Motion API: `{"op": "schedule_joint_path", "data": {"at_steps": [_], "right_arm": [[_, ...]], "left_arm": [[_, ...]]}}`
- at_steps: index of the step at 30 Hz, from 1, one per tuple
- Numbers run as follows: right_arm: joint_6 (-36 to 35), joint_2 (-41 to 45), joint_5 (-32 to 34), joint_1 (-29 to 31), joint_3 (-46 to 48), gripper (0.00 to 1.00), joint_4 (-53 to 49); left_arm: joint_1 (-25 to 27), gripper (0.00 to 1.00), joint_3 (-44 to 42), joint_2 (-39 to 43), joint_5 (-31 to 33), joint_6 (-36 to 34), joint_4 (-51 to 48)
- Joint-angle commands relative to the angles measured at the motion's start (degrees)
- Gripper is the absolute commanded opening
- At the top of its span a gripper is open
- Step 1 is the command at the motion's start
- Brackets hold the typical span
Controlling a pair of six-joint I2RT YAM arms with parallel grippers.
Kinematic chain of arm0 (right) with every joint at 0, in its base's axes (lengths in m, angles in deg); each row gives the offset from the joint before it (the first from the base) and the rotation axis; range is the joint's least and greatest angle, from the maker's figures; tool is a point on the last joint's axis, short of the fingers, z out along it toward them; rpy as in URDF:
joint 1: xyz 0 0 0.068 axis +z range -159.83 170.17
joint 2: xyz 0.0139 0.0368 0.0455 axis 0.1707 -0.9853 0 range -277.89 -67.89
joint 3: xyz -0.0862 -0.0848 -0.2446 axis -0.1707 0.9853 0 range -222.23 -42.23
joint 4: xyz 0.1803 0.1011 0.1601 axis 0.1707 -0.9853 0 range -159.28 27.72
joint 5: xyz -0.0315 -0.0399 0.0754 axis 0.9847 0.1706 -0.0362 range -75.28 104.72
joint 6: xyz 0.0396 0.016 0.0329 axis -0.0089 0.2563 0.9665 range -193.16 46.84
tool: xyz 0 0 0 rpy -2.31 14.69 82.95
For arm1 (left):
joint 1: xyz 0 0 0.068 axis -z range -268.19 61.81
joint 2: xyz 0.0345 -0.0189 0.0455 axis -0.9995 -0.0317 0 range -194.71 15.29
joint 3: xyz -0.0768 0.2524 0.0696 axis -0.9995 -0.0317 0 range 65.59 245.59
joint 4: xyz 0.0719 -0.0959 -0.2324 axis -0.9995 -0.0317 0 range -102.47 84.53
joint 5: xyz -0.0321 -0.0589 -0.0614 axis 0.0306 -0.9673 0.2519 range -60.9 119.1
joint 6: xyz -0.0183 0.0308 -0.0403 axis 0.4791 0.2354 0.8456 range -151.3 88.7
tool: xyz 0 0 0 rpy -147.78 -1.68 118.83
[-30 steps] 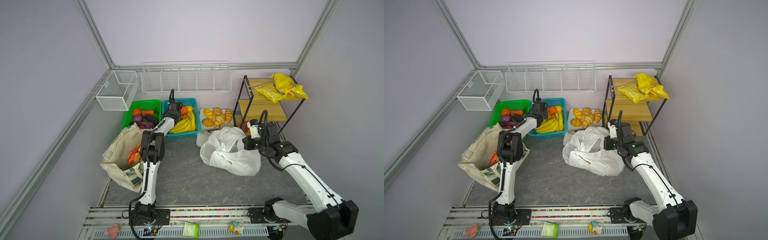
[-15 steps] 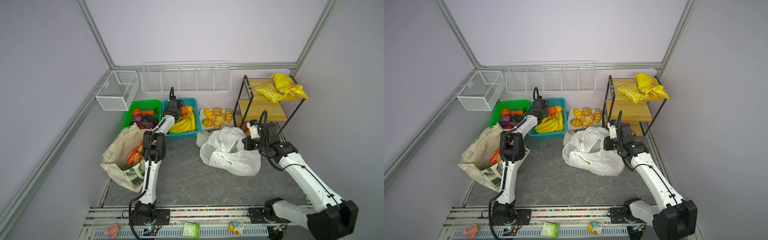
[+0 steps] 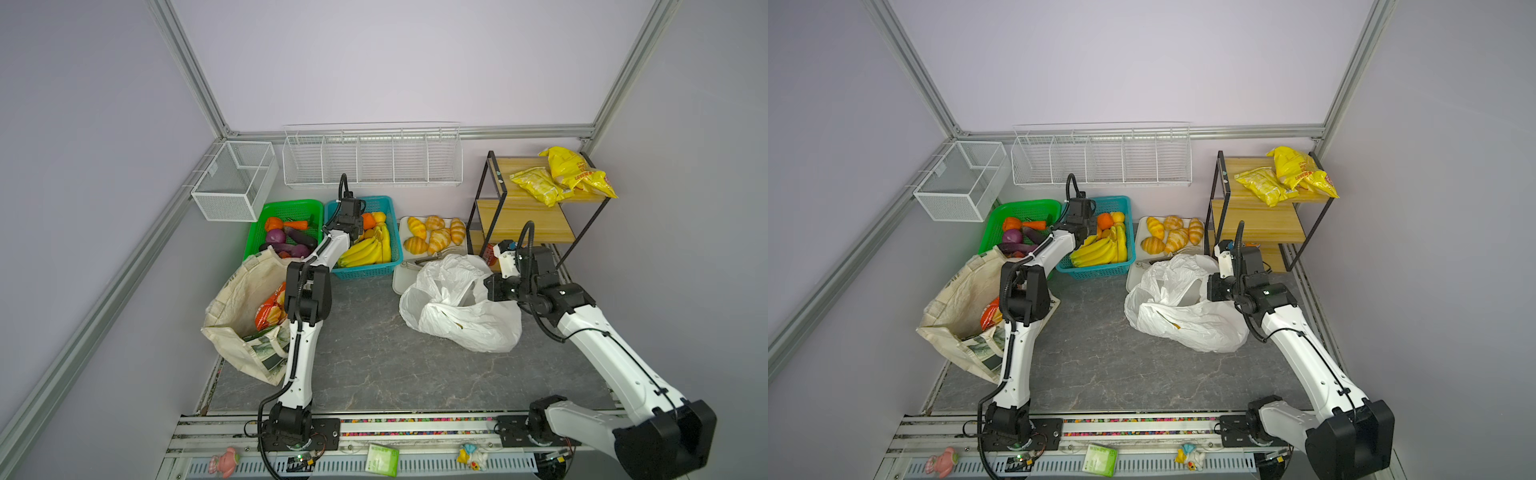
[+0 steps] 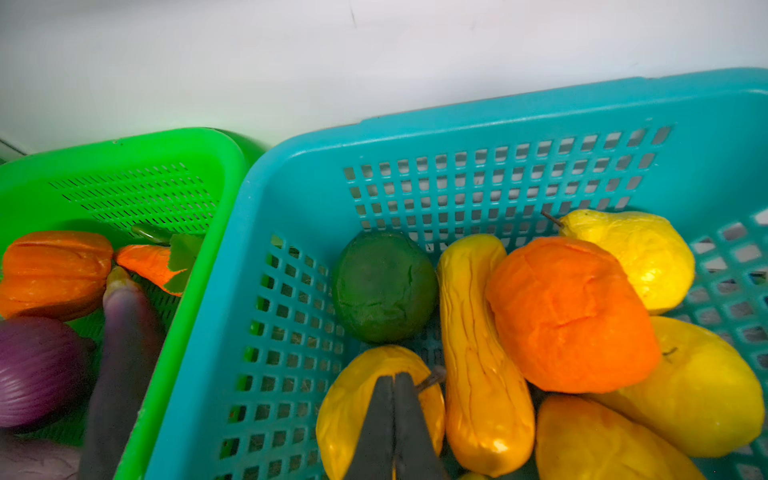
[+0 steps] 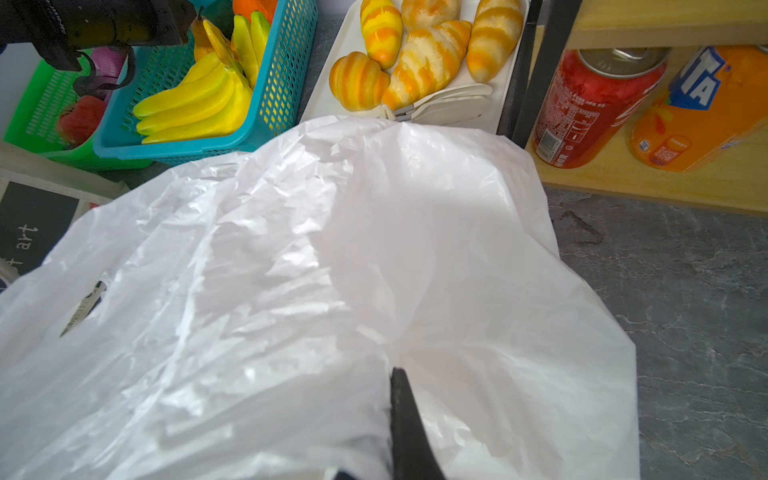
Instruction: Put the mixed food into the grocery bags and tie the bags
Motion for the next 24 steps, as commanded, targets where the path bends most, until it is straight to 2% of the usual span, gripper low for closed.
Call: {"op": "schedule_joint_path", "data": {"at_steps": [1, 6, 9, 10, 11, 14, 19, 24], "right_arm": [[-1.0, -0.01, -0.69, -0.34, 0.97, 0.06, 0.79], [-0.98, 0.04, -0.72, -0.37, 1.08, 0.06, 0.84], [-0.96, -0.01, -0.8, -0.31, 1.05, 0.06, 0.88], [-1.01, -0.01, -0.77, -0.34, 1.14, 0.06, 0.92], [-0.98, 0.02, -0.86, -0.32, 1.15, 0.06, 1.0], [-0.94, -0.05, -0.98, -0.38, 1.23, 0.06, 1.11], [-0.91, -0.28, -1.07, -0.33, 1.24, 0.06, 1.21], [-0.93, -0.54, -1.07, -0.34, 1.24, 0.06, 1.32]], "left_arm": [[-0.64, 0.0, -2.32, 3.17, 0.39, -2.0, 2.23], [-0.63, 0.0, -11.23, 8.61, -1.07, -2.81, 10.23], [-0.64, 0.0, -12.47, 9.01, -0.87, -4.53, 10.81], [-0.63, 0.07, -11.64, 8.48, -0.86, -5.49, 9.63], [-0.63, 0.23, -10.49, 7.72, -0.87, -6.11, 8.21], [-0.63, 0.46, -6.15, 4.96, -1.32, -7.72, 2.92], [-0.63, 0.6, -2.24, 2.01, -0.76, -9.89, -0.84], [-0.64, 0.61, 1.1, -1.04, 0.51, -12.71, -3.3]]}}
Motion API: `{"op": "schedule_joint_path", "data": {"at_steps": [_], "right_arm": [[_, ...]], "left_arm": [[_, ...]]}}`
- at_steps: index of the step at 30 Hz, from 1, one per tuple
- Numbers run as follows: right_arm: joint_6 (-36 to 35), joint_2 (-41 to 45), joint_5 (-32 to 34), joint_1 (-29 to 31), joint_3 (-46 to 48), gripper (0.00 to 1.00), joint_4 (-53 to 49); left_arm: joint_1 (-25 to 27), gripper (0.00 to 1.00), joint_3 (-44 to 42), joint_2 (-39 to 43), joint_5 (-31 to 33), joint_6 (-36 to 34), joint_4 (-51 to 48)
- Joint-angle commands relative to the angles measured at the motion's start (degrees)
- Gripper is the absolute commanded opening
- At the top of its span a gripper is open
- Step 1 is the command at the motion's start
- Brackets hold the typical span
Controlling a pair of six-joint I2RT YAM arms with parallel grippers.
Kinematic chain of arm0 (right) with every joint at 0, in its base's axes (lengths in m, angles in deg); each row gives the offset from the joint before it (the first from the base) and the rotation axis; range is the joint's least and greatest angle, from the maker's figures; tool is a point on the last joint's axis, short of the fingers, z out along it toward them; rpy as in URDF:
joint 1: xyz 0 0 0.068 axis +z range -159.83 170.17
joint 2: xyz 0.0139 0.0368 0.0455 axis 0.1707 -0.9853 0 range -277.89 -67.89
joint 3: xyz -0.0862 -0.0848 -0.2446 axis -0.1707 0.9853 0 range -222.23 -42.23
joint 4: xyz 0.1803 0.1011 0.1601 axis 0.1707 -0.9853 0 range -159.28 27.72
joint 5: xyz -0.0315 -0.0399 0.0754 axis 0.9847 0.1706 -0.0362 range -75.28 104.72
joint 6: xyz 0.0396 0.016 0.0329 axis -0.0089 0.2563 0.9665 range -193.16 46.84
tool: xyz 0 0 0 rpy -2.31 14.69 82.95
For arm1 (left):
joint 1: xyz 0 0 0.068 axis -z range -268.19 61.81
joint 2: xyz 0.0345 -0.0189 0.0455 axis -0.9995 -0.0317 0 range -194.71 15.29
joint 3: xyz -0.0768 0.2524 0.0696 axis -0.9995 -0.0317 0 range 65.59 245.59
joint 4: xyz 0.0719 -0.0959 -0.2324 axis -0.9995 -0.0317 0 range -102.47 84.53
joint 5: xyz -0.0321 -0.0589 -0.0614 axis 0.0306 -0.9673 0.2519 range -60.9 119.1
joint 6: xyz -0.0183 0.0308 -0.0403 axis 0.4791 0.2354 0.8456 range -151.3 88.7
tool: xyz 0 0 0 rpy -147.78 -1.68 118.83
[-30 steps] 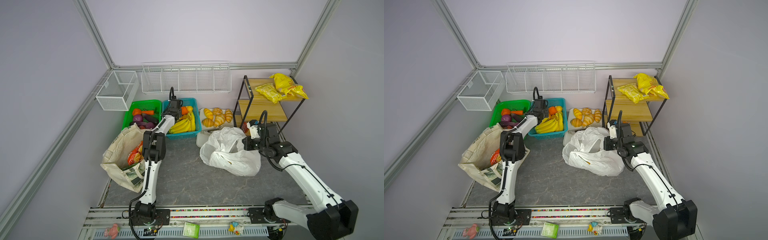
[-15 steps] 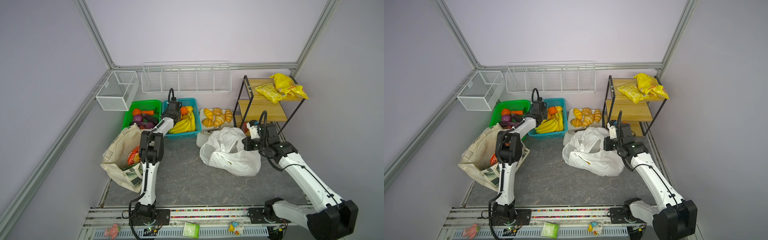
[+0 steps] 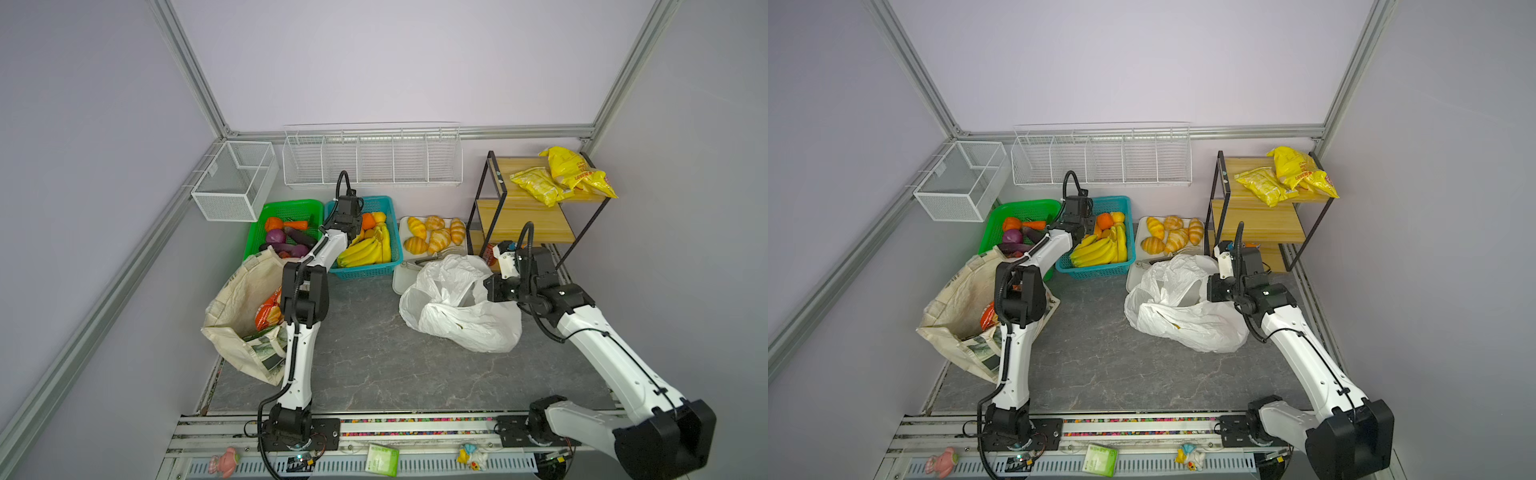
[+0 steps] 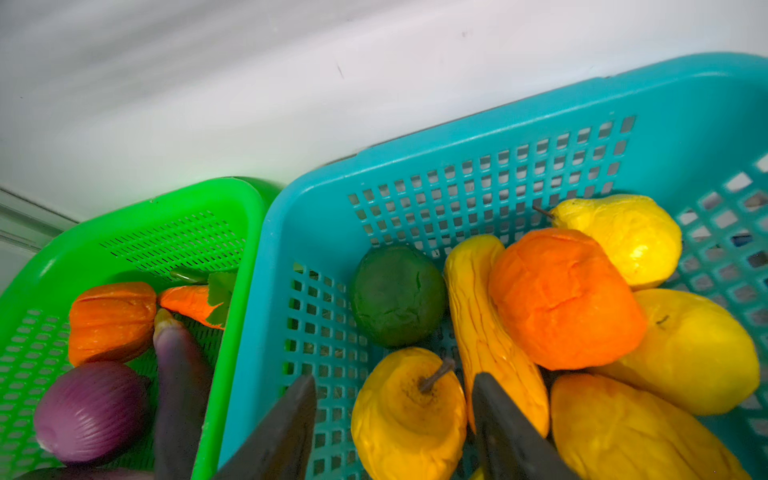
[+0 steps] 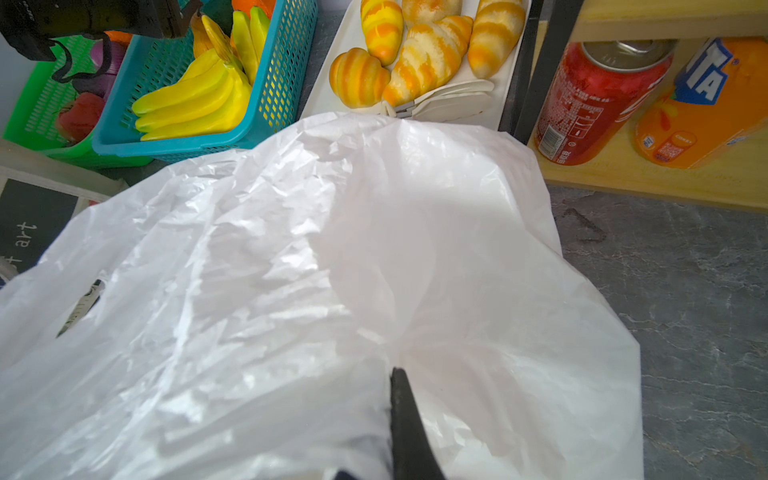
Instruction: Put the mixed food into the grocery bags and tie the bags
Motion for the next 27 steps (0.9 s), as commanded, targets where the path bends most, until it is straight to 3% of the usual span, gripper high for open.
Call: {"op": "schedule_joint_path", "data": {"at_steps": [1, 13, 27], "right_arm": [[-0.9, -0.5, -0.88, -0.36, 0.86, 0.06, 1.18], [-0.87, -0.95, -0.99, -0.3, 0.62, 0.06, 1.11], [-0.87, -1.15, -0.88, -0.31, 1.04, 0.06, 1.2]], "left_arm": [[-0.37, 0.61, 3.0, -3.93, 1.32, -3.78, -4.21], [-0.32, 0.58, 11.8, -10.84, 4.18, -8.25, -8.66], [-0.15, 0.28, 10.86, -8.04, 2.69, -7.76, -7.91]]}}
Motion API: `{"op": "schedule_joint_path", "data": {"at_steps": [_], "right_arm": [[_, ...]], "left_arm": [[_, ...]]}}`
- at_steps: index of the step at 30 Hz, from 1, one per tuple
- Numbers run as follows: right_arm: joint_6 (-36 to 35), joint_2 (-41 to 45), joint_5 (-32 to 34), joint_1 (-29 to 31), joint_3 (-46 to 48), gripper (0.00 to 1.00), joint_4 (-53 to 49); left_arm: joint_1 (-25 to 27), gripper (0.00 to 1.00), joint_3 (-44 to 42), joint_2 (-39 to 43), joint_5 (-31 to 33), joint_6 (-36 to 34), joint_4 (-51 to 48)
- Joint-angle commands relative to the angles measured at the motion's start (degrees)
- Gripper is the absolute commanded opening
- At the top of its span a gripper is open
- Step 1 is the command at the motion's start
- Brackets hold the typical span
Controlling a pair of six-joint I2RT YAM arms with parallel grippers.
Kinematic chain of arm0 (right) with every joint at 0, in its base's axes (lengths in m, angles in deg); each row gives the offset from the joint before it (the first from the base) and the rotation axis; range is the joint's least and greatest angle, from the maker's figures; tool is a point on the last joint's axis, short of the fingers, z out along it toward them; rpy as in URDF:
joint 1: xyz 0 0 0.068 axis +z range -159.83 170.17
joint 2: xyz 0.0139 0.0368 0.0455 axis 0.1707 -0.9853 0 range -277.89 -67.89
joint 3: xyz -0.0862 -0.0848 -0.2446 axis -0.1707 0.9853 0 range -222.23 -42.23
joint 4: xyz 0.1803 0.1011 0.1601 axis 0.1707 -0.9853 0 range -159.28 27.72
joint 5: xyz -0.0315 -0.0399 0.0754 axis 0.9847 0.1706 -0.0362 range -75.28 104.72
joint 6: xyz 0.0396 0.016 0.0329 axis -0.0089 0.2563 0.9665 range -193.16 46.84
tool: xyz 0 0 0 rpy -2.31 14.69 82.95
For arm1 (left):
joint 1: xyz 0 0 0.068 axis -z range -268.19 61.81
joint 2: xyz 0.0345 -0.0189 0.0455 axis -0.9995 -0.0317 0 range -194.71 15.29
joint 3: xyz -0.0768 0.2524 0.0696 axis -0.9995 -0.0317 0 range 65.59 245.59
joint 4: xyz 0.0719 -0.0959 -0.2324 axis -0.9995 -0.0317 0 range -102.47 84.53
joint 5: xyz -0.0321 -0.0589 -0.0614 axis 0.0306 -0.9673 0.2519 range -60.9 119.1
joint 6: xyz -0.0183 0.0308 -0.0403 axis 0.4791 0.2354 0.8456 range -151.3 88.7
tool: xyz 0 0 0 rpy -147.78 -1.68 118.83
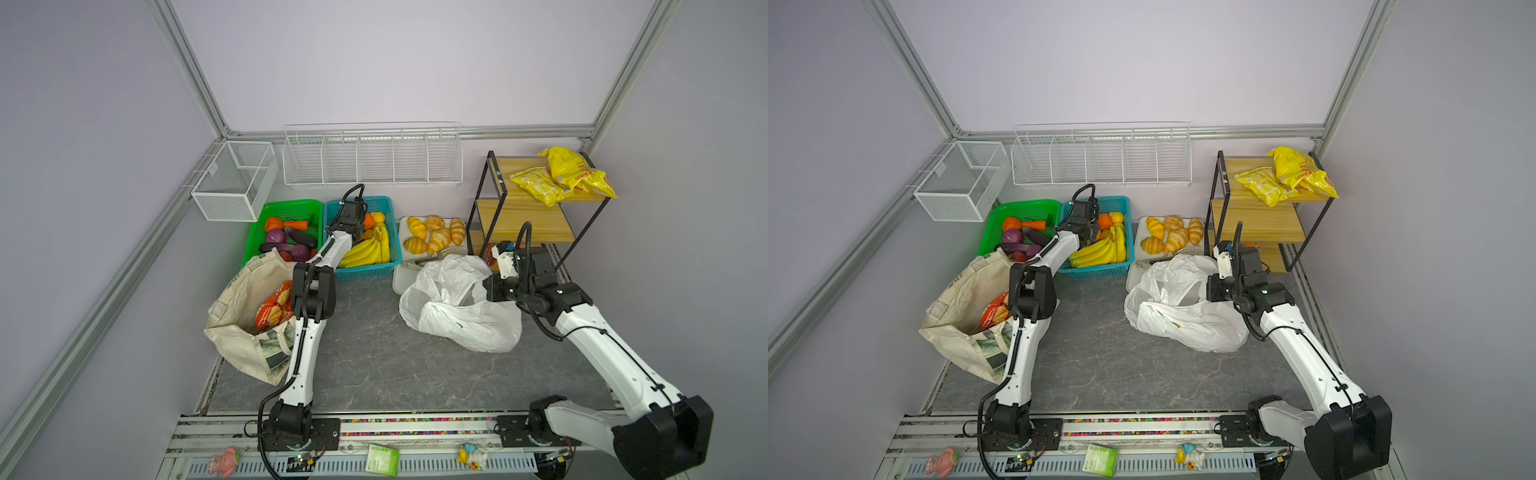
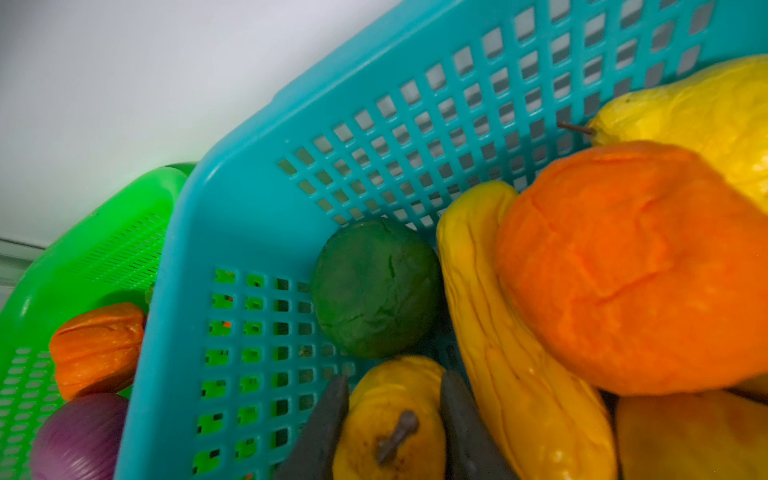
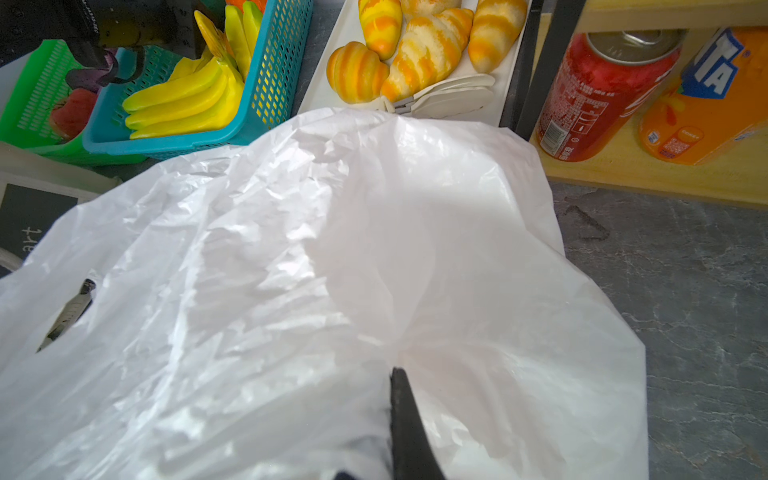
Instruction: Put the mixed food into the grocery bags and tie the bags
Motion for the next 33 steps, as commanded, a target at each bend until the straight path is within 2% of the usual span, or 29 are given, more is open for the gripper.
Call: {"op": "schedule_joint_path", "data": {"at_steps": [1, 5, 9, 25, 28, 33], "right_arm": [[-0.85, -0.37, -0.81, -0.31, 0.97, 0.06, 0.99], [-0.88, -0.46, -0.8, -0.31, 1.06, 0.06, 1.07], [-0.93, -0.45, -0.88, -0.3, 1.11, 0.06, 1.09], [-0.82, 0.33, -0.74, -0.35, 1.68, 0.06, 1.18], [-0.63, 0.35, -0.75, -0.35, 1.76, 0.06, 1.4], [-0.43, 0.73, -0.92, -0.3, 2.12, 0.06, 1.86]], "left_arm": [[-0.22, 0.26, -0.62, 2.83, 0.06, 0.65, -1.15], [0.61, 0.2, -7.59, 8.62, 0.17, 0.94, 3.9], [1.69, 0.2, -13.91, 13.82, 0.82, 0.5, 8.75], [4.45, 0.19, -24.23, 22.9, 4.03, 0.85, 15.67], [5.68, 0.19, -28.65, 26.98, 4.46, 2.53, 16.24], [8.43, 0.18, -40.83, 38.89, 3.73, 9.13, 18.03]]}}
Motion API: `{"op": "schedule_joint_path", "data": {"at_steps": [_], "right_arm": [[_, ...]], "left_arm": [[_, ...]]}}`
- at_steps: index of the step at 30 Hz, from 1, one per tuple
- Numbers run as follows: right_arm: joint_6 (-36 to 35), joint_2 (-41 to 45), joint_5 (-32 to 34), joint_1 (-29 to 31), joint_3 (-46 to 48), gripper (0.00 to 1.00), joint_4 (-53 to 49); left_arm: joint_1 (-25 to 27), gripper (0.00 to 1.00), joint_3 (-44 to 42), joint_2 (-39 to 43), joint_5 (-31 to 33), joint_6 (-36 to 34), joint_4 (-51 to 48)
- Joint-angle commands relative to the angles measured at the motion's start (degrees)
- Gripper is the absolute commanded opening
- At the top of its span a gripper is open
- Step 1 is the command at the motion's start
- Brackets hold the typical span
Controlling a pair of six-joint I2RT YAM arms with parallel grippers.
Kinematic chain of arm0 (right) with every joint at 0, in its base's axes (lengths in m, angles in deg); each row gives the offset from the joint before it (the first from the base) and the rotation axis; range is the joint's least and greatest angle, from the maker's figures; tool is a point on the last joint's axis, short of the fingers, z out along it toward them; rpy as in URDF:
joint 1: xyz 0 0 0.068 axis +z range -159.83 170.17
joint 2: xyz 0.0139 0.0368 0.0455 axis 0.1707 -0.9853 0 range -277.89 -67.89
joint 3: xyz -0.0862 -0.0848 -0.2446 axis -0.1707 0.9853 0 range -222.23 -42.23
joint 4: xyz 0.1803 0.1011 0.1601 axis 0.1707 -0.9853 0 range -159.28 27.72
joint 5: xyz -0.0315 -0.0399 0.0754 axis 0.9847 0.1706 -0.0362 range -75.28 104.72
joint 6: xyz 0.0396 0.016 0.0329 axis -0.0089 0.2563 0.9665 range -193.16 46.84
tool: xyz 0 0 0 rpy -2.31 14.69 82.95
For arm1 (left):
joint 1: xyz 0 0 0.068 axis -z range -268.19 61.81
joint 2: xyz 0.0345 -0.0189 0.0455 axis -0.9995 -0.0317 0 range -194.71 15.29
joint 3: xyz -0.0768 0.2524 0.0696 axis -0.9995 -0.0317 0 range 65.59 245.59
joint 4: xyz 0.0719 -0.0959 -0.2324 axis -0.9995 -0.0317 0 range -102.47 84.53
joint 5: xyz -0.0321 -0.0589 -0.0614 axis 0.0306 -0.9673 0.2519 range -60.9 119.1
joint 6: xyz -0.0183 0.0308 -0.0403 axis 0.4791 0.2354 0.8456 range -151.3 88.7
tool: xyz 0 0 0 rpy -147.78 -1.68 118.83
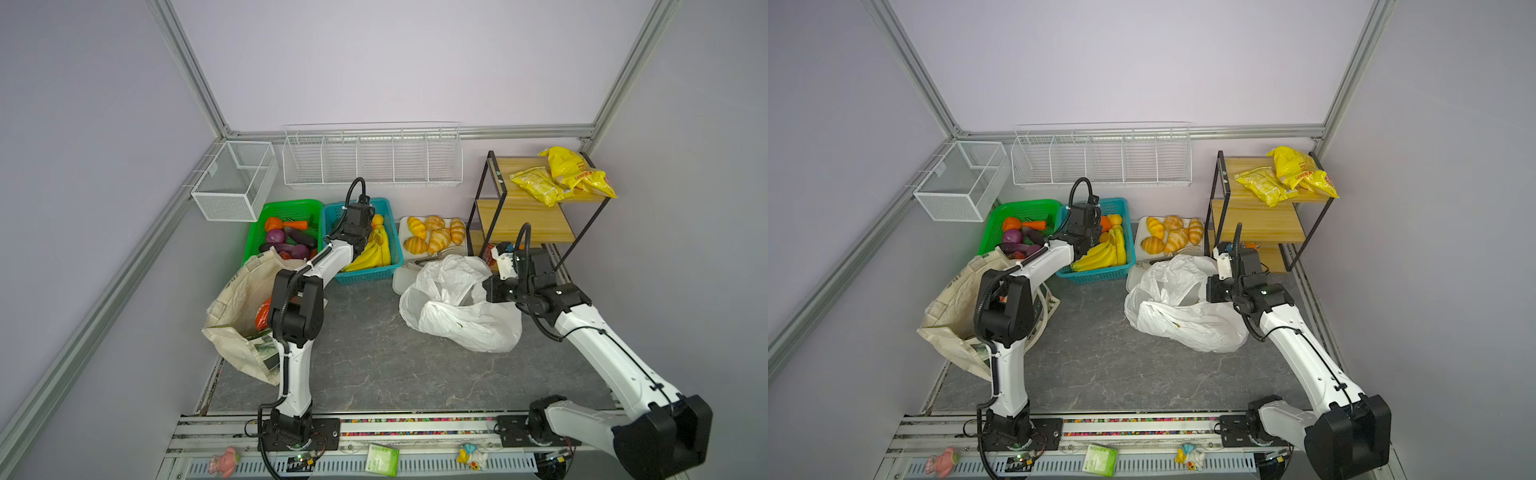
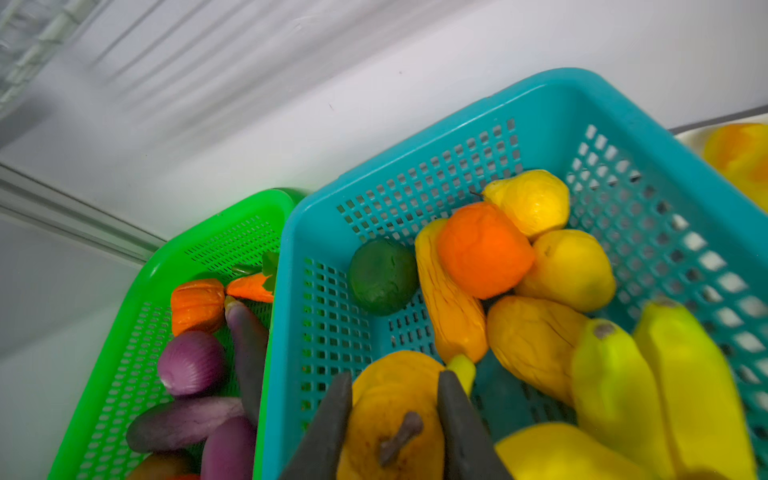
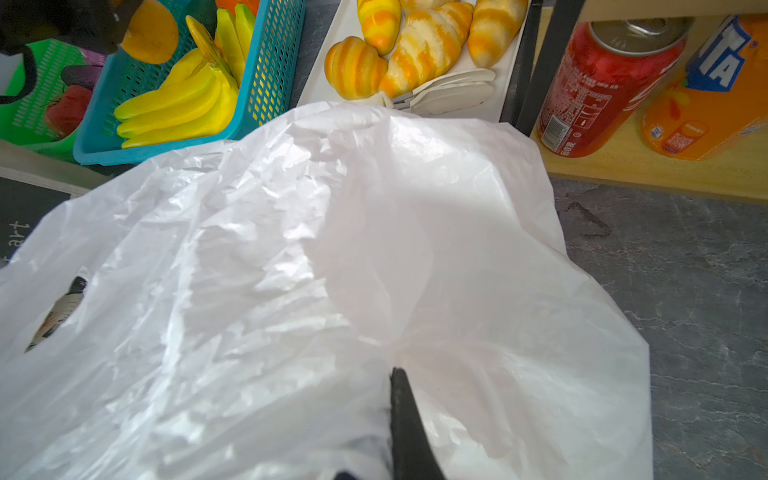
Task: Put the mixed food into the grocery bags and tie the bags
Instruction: 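Carry the yellow pear into the white plastic bag and release it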
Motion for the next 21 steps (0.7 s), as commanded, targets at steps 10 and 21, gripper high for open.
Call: {"op": "schedule_joint_path", "data": {"at_steps": [10, 21], "right_arm": [[0.5, 1.83, -1.47, -0.29, 1.57, 0.06, 2.11], [1.57, 1.1, -3.48, -0.26, 0.9, 0.06, 3.97]], "left_arm": [[5.76, 0.15, -37.23, 42.61, -24.0, 27.27, 6.13], [21.96, 0.14, -47.84, 55.7, -34.76, 32.77, 7.73]]}}
